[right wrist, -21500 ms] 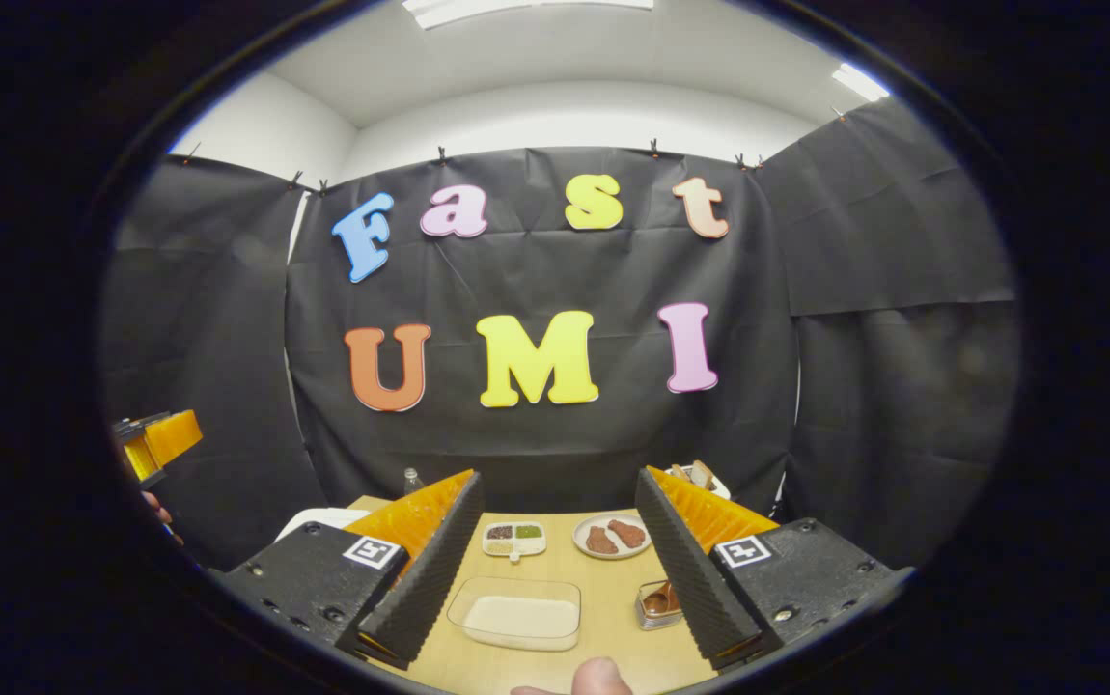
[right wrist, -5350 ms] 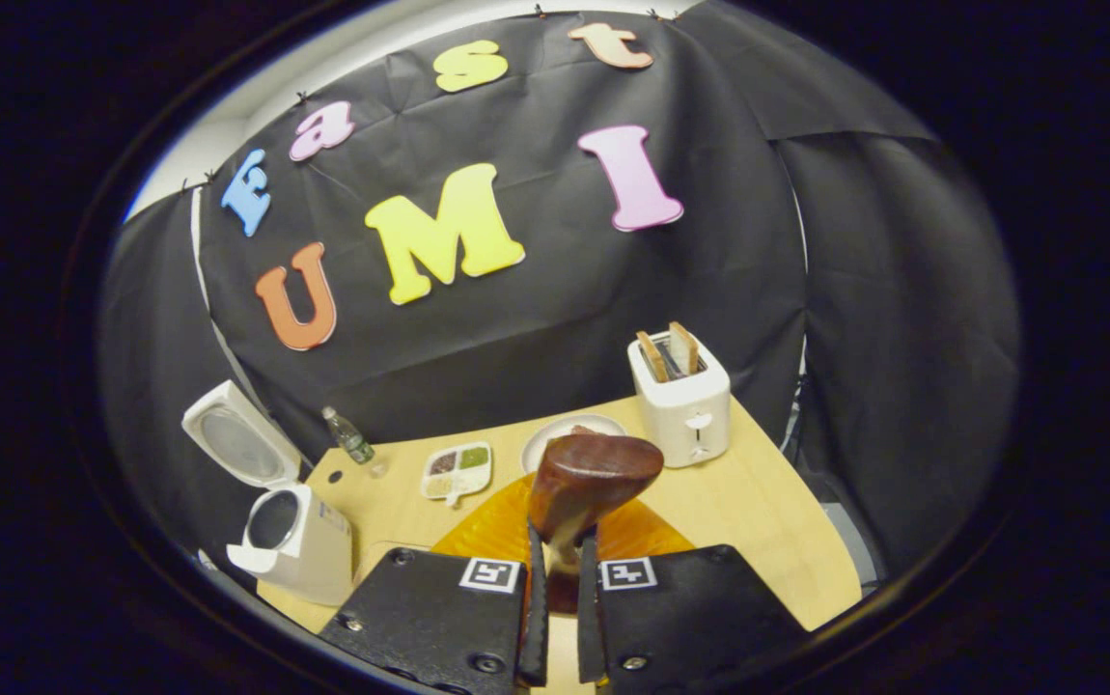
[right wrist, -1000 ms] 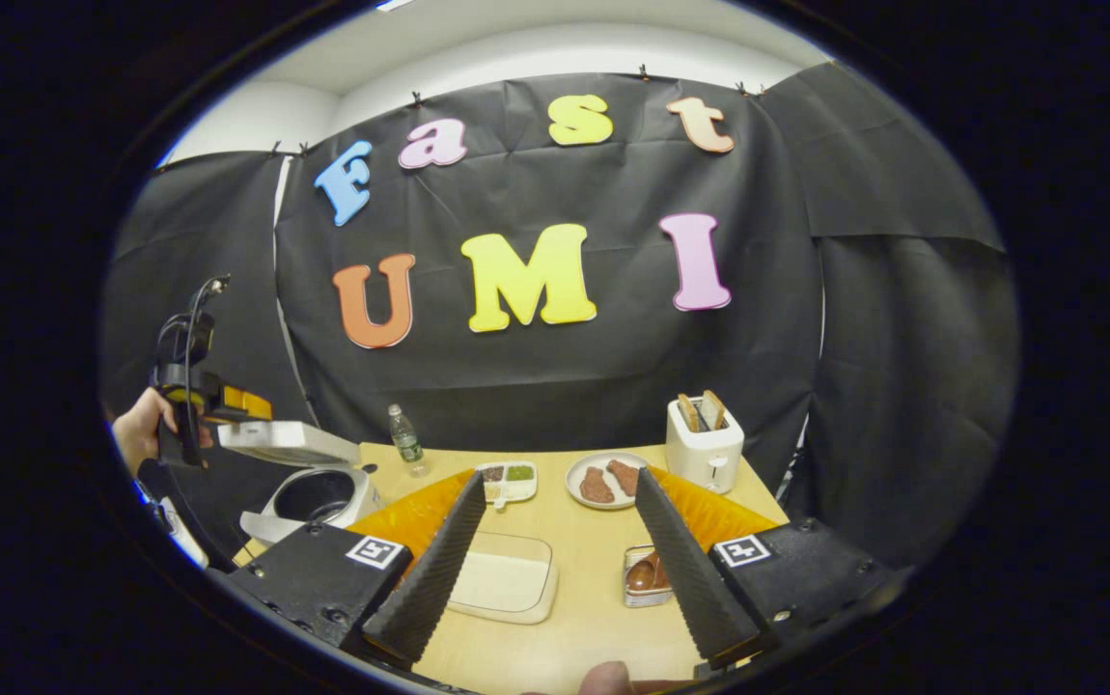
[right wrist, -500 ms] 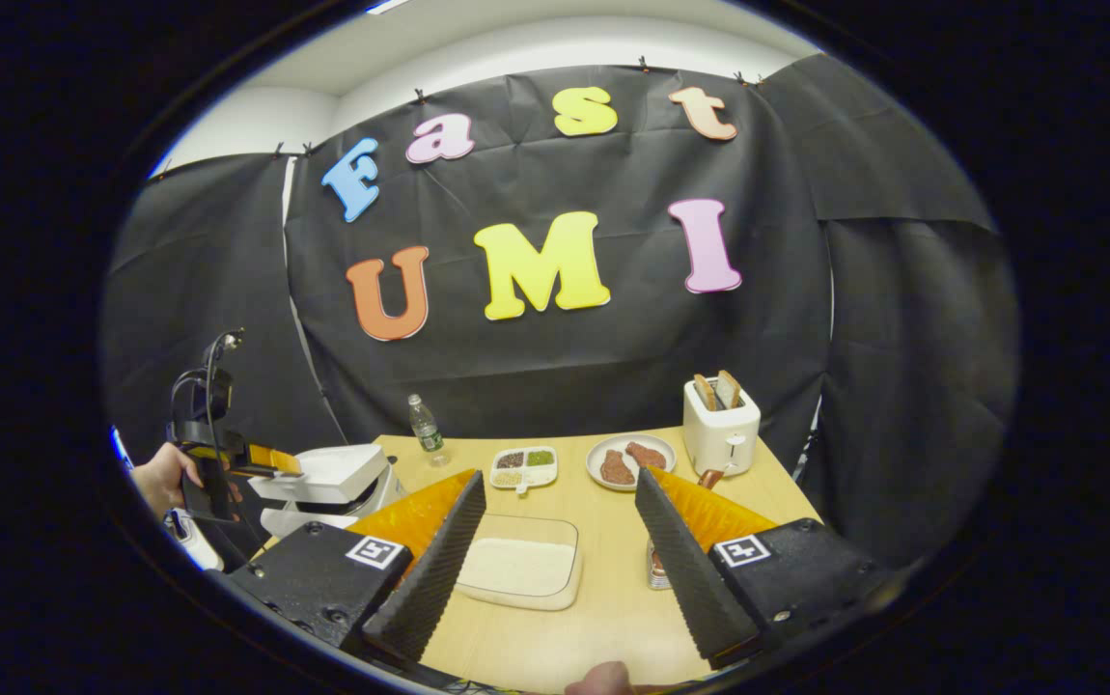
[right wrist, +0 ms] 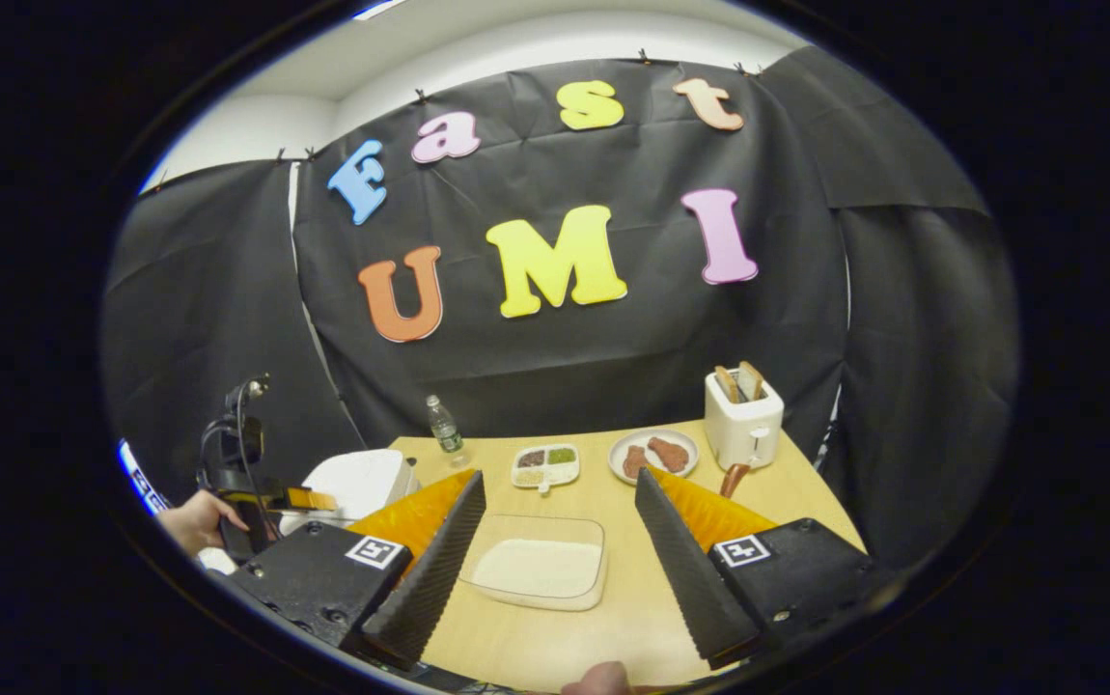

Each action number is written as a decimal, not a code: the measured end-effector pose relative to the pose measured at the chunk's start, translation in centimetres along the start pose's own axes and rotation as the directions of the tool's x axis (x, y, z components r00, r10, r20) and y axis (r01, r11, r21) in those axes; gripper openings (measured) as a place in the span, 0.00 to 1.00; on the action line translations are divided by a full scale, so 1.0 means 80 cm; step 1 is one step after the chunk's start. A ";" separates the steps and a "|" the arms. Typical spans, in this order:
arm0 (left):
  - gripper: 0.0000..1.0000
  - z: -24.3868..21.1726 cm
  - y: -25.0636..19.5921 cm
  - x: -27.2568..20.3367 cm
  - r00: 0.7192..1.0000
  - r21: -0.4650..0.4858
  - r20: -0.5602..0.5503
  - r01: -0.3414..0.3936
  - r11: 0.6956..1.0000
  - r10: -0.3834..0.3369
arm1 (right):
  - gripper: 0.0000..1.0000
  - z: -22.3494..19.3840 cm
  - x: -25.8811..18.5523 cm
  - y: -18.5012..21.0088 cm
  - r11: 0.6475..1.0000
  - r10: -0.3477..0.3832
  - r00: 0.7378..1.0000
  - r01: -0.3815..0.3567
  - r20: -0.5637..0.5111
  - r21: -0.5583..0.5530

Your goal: Close the left gripper, press the button to open the rice cooker; take a wooden spoon from the chopstick holder with the right hand, scoop a spoonful of rice and pour it into the rice cooker, then put the wooden spoon back into the chopstick holder.

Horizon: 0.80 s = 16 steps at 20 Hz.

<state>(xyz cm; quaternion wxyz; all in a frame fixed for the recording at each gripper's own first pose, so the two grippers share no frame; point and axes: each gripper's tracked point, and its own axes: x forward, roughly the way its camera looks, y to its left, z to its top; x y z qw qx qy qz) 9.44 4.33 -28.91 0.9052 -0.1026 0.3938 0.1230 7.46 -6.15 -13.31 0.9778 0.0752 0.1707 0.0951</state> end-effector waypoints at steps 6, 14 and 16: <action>0.97 -0.008 0.010 0.010 0.998 0.058 0.037 -0.061 0.996 0.059 | 1.00 0.006 0.020 0.009 0.999 0.039 0.999 -0.039 0.002 0.035; 0.95 0.001 0.009 0.008 0.991 0.105 0.081 -0.111 0.988 0.102 | 1.00 -0.001 0.045 -0.012 0.995 0.089 0.996 -0.088 -0.021 0.052; 0.96 0.004 0.010 0.008 0.989 0.068 0.082 -0.129 0.989 0.123 | 1.00 0.006 0.046 -0.028 0.995 0.086 0.996 -0.085 -0.016 0.044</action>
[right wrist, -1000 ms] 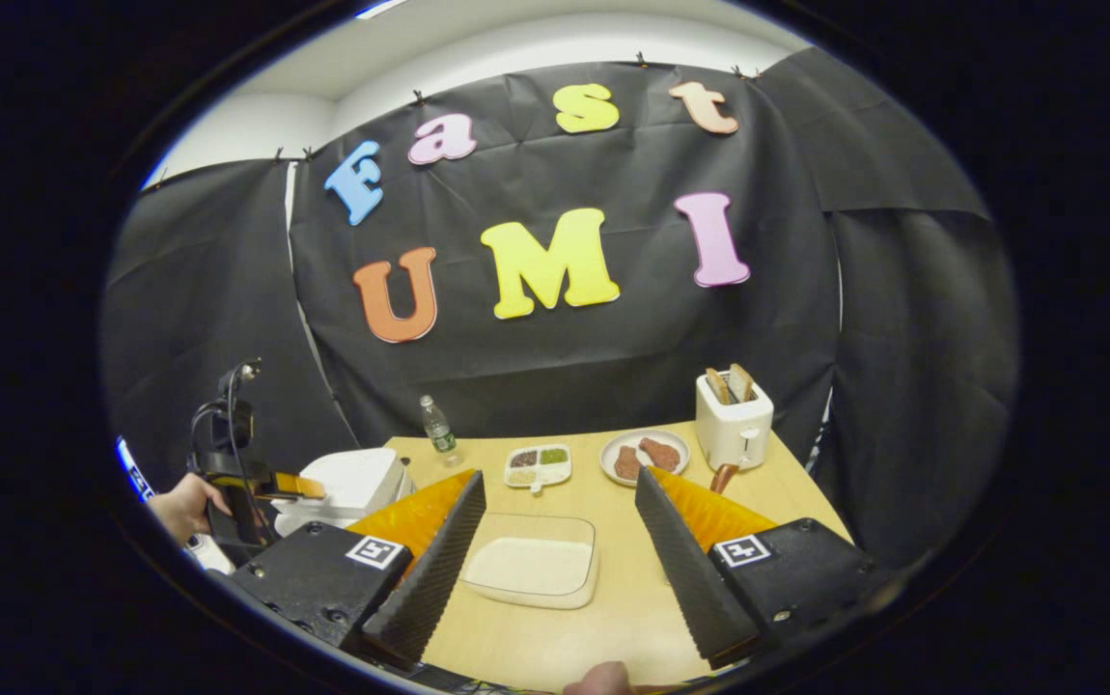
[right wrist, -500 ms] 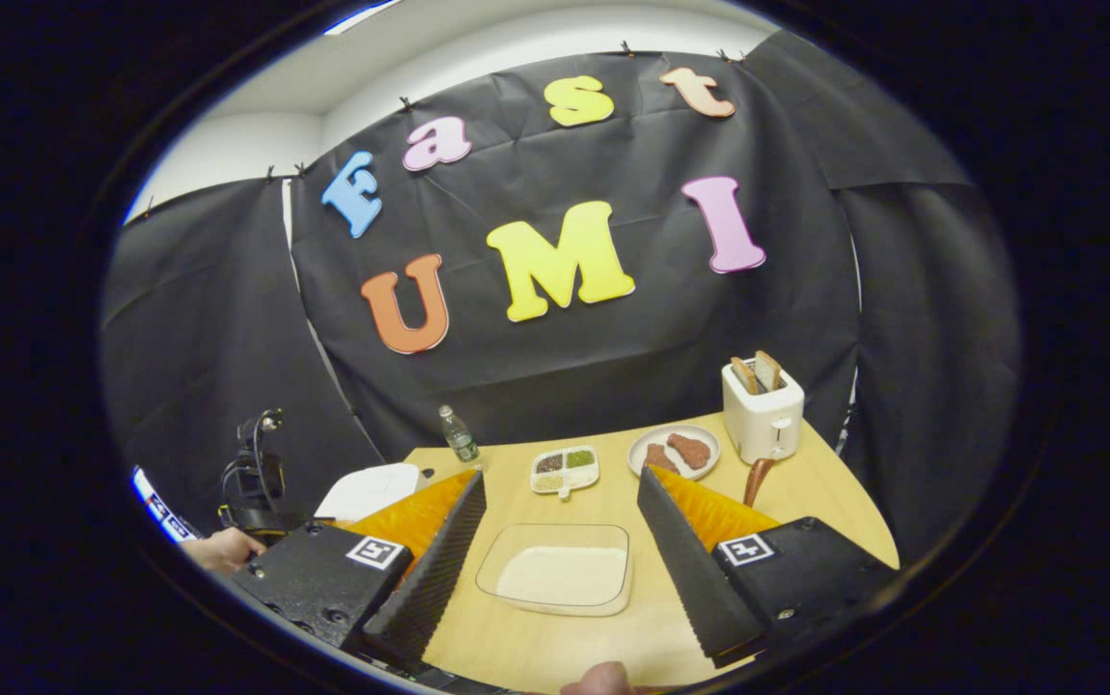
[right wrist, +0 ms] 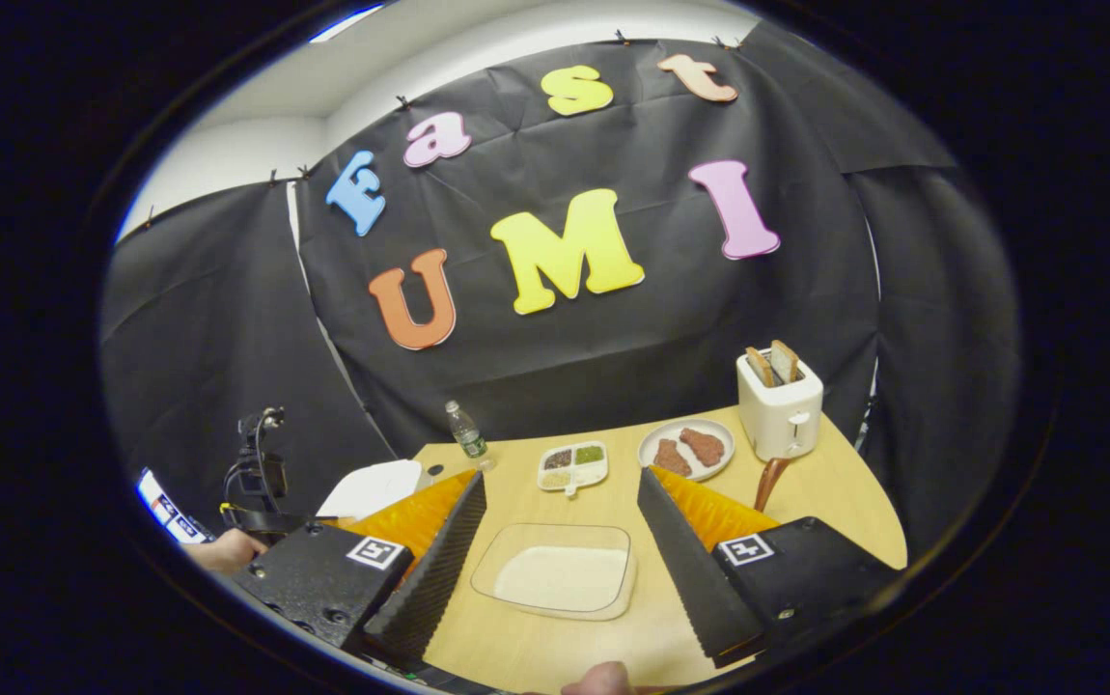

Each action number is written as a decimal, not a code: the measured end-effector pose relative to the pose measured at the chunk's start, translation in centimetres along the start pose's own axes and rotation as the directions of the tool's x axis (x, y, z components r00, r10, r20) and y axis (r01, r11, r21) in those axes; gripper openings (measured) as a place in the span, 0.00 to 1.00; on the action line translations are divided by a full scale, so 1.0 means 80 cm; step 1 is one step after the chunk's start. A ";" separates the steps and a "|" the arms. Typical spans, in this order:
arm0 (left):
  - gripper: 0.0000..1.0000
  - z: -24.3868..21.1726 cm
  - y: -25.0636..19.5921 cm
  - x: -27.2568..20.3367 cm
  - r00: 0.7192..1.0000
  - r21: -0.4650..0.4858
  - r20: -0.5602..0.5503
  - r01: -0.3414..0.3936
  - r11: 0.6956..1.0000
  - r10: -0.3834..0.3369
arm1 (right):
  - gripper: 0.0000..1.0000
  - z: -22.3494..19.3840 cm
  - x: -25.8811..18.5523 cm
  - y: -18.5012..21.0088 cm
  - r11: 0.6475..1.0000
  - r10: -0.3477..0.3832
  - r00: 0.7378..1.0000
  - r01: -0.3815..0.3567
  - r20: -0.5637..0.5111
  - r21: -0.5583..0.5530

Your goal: Close the left gripper, press the button to open the rice cooker; take a wooden spoon from the chopstick holder with the right hand, scoop a spoonful of rice and pour it into the rice cooker, then put the wooden spoon back into the chopstick holder.

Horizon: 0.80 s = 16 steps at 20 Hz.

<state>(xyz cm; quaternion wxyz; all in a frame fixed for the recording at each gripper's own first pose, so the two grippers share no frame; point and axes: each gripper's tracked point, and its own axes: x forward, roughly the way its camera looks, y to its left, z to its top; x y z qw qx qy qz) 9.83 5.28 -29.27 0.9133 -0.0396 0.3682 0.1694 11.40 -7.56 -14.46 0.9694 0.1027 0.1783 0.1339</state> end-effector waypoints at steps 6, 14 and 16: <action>0.96 0.038 -0.014 -0.031 0.991 -0.099 0.132 0.041 0.994 -0.028 | 1.00 0.007 0.006 -0.025 0.999 -0.039 0.999 0.039 -0.001 -0.031; 0.93 0.108 -0.014 -0.230 0.866 0.004 0.479 0.162 0.987 -0.145 | 1.00 0.022 -0.070 0.068 0.984 -0.047 0.990 0.069 0.136 -0.162; 0.95 0.108 -0.012 -0.290 0.824 0.046 0.536 0.190 0.981 -0.185 | 1.00 0.020 -0.104 0.093 0.976 -0.073 0.981 0.108 0.178 -0.191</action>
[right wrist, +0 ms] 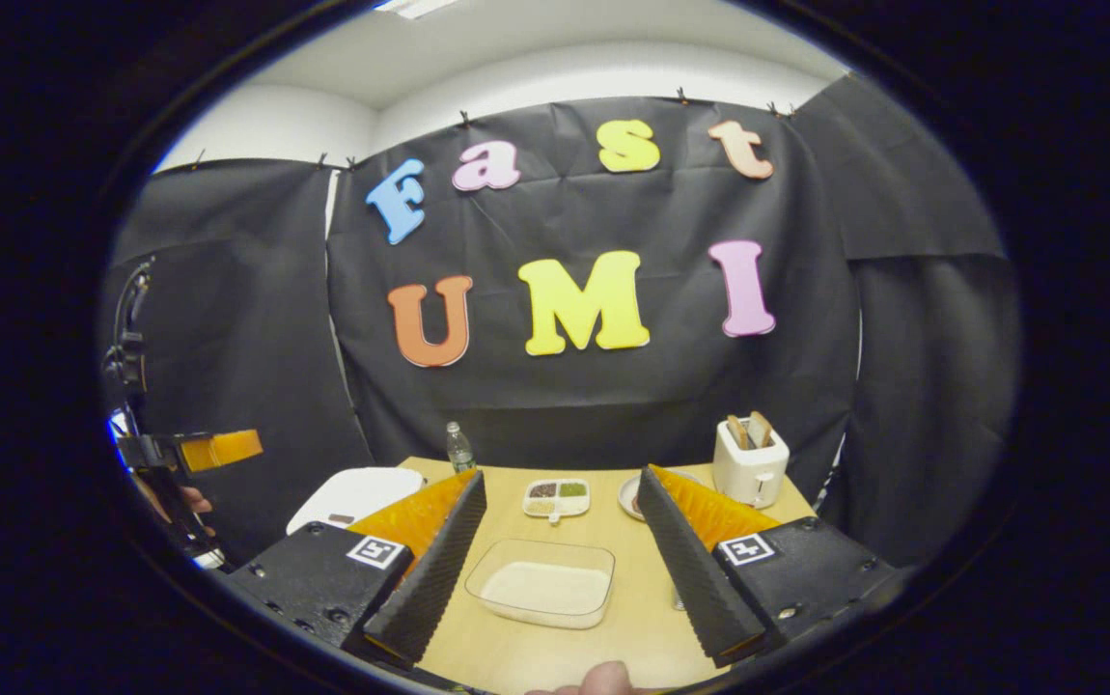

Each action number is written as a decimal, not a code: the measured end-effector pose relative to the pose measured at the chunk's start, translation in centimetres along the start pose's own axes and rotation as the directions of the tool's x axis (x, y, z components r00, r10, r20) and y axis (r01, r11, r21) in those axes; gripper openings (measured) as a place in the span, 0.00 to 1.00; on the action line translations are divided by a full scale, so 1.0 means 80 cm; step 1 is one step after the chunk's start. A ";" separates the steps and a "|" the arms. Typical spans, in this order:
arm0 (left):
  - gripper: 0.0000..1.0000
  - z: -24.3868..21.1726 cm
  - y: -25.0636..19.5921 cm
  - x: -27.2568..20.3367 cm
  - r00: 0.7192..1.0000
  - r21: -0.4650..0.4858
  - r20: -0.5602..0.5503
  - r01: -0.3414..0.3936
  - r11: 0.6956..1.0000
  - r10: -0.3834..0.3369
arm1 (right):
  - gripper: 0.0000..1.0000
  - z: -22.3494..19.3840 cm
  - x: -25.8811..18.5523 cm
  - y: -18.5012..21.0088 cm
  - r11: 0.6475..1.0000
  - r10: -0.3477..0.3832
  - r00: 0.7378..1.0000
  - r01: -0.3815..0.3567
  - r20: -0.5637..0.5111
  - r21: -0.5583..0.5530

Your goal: Close the left gripper, press the button to open the rice cooker; take a wooden spoon from the chopstick holder with the right hand, scoop a spoonful of rice and pour it into the rice cooker, then put the wooden spoon back into the chopstick holder.

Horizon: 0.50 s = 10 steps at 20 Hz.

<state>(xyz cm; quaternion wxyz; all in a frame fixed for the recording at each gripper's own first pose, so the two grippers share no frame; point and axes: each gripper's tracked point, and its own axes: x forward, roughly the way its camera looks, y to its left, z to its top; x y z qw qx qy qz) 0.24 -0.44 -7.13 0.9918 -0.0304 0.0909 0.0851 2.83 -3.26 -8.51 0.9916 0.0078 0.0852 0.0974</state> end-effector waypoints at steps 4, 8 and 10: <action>0.95 0.033 -0.024 -0.093 0.989 0.032 0.104 0.103 0.994 -0.106 | 0.99 0.007 -0.081 0.050 0.998 -0.038 0.997 0.041 0.064 -0.055; 0.95 0.015 -0.029 -0.174 0.978 0.032 0.115 0.170 0.985 -0.173 | 1.00 -0.007 -0.165 0.083 0.995 -0.066 0.996 0.070 0.062 -0.068; 0.95 0.005 -0.025 -0.210 0.977 0.035 0.114 0.177 0.984 -0.180 | 0.99 -0.013 -0.195 0.095 0.995 -0.074 0.995 0.078 0.059 -0.067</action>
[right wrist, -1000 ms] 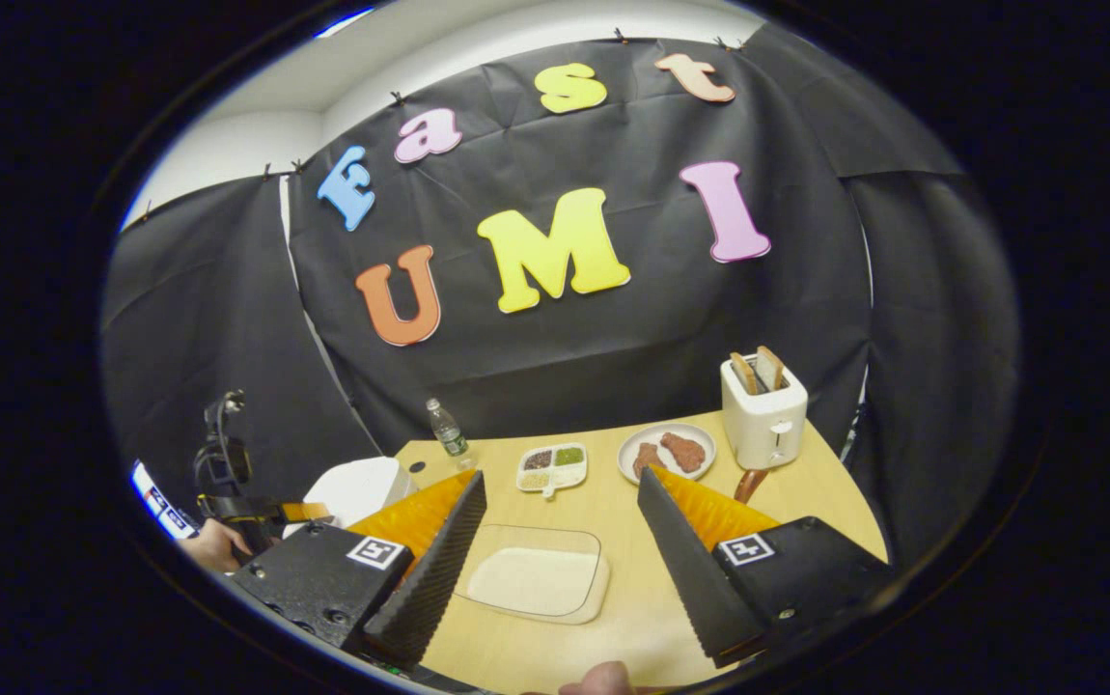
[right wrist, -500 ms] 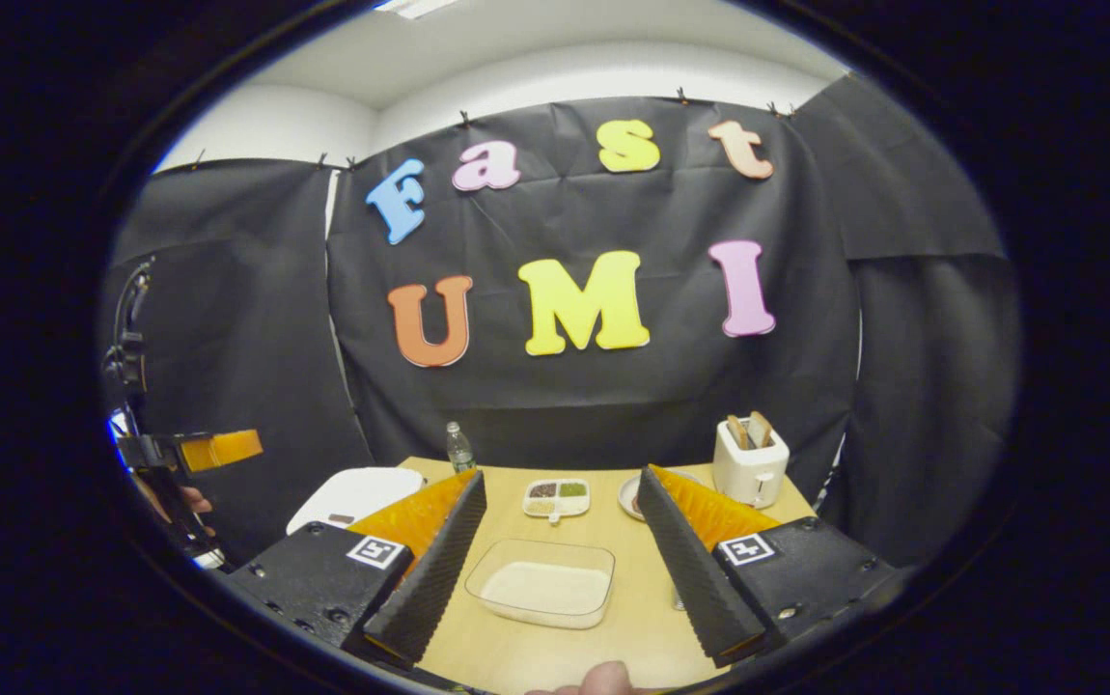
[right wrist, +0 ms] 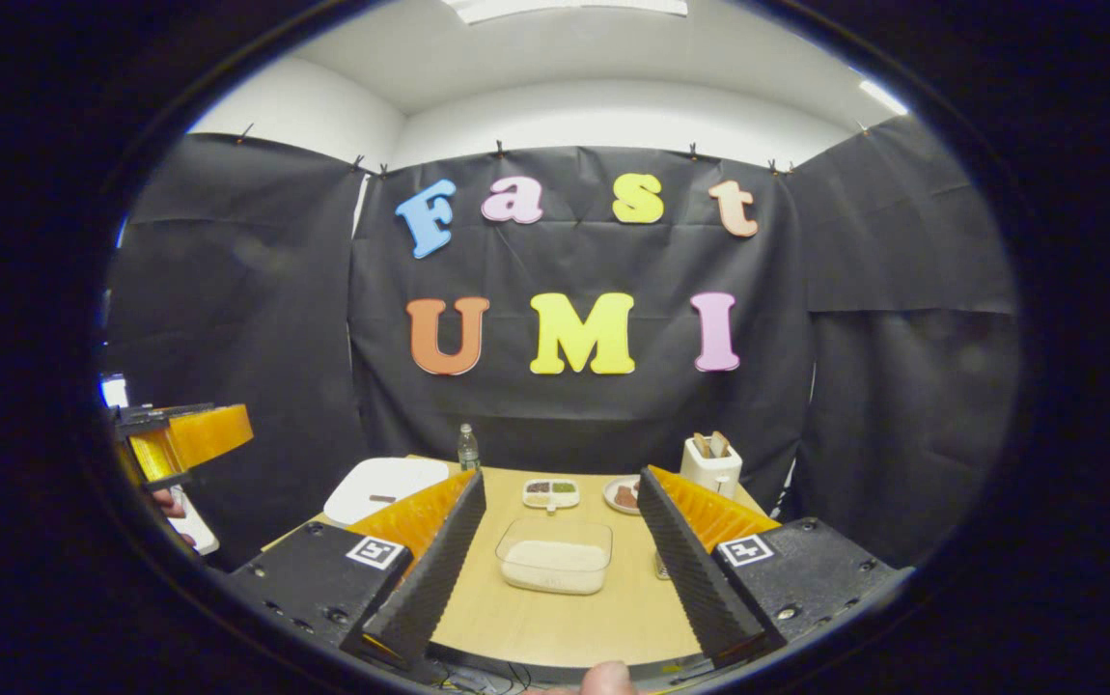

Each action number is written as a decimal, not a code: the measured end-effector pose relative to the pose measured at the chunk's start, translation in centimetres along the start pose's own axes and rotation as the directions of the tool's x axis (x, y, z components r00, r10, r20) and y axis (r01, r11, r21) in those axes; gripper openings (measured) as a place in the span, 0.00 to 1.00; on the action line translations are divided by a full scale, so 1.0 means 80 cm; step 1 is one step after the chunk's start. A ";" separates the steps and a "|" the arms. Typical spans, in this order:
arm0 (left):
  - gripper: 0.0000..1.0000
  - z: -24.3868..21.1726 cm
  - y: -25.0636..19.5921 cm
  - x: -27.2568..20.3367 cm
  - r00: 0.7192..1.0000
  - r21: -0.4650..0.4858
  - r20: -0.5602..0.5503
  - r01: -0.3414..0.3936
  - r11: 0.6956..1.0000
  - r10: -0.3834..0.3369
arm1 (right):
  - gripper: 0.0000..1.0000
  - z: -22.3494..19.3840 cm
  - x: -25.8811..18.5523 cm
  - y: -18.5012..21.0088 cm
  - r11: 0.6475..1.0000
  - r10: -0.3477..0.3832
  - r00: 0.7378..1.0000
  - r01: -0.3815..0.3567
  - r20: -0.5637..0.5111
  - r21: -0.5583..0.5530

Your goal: Close the left gripper, press the button to open the rice cooker; take a wooden spoon from the chopstick holder with the right hand, scoop a spoonful of rice and pour it into the rice cooker, then put the wooden spoon back into the chopstick holder.

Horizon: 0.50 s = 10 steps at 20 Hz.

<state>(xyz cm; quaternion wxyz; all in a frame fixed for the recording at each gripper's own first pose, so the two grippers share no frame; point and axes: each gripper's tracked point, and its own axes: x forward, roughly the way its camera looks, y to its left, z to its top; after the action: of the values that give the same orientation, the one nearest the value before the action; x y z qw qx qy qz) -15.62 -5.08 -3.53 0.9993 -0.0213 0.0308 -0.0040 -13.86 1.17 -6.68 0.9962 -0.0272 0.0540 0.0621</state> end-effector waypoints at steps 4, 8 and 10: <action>0.95 0.004 -0.018 -0.023 0.999 0.015 0.028 0.027 1.000 -0.028 | 0.99 -0.008 -0.033 0.024 1.000 0.010 1.000 -0.010 -0.008 0.024; 0.95 0.008 -0.023 -0.032 0.998 0.018 0.037 0.049 0.999 -0.050 | 1.00 0.001 -0.047 0.038 0.999 0.017 1.000 -0.017 0.023 0.038; 0.95 0.003 -0.024 -0.032 0.998 0.023 0.030 0.054 0.998 -0.054 | 1.00 -0.001 -0.051 0.040 0.999 0.017 0.999 -0.018 0.027 0.038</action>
<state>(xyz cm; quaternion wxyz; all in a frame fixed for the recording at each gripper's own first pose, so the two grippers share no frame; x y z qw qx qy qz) -18.18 -6.99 -3.08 0.9993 -0.0112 0.0147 -0.0310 -18.33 3.84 -6.46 0.9966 -0.0070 0.0422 0.0700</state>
